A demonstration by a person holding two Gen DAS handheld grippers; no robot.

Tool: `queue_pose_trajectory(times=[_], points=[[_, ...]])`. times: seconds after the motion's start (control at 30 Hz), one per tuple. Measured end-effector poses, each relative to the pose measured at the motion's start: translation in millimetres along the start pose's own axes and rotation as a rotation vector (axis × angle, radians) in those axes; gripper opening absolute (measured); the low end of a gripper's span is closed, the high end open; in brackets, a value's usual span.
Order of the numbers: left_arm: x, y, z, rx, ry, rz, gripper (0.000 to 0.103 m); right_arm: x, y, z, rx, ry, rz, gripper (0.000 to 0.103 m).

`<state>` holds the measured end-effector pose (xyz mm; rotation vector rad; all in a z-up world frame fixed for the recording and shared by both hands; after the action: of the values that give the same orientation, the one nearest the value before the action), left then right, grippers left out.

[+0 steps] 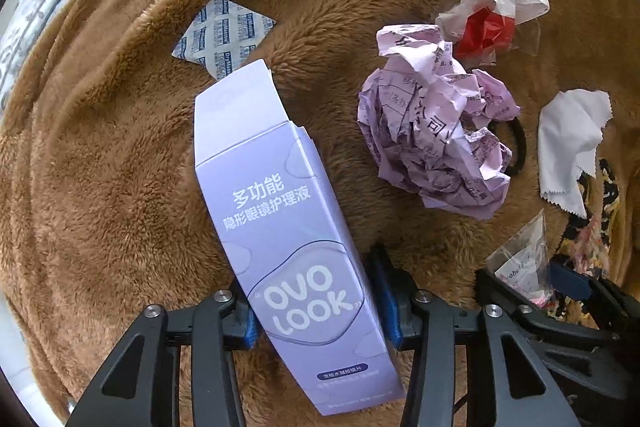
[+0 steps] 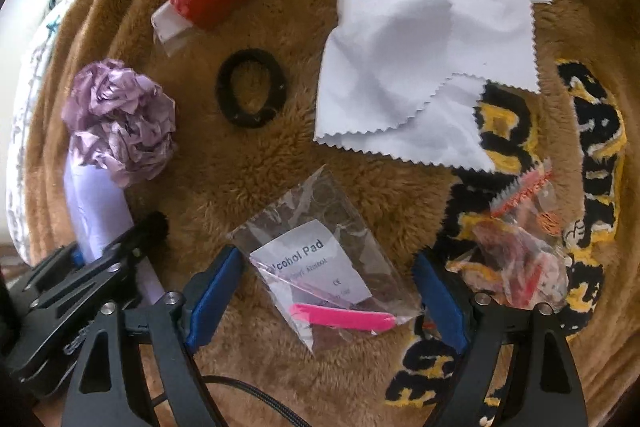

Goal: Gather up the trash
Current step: 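Grasp the lavender OVO LOOK box with the left tool while the right grasps the alcohol pad packet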

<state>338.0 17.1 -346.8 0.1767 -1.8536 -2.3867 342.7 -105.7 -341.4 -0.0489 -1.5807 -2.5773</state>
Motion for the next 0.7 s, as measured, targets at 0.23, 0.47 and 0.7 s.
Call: queue_pose_trajectory(times=[0.23,0.47,0.7], points=[[6.3,4.4,4.7,0.001,-0.005,-0.016,0.047,7.9,7.1,8.9,0.065,0.085,0.005,0.047],[24.9,32.6,10.4,0.007,-0.019,-0.083,0.047,16.6,47.1,17.0,-0.026,0.097,-0.098,0.036],[41.4,62.0,20.5,0.029,-0.013,-0.14,0.047,31.7,85.2,32.7,-0.124,0.147,-0.169,0.036]])
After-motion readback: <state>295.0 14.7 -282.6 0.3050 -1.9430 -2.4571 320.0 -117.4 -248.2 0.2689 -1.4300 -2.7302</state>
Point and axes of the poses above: each gripper's, at about its wrist camera, not at the fingertips, and y roughly against the way its jaws point, z to its left, x to its underside, the point moved 7 cm from there along -y, roughly the way its jaws point, and after that the axes turned 15 degrees about -x, right-handed, at the moved point
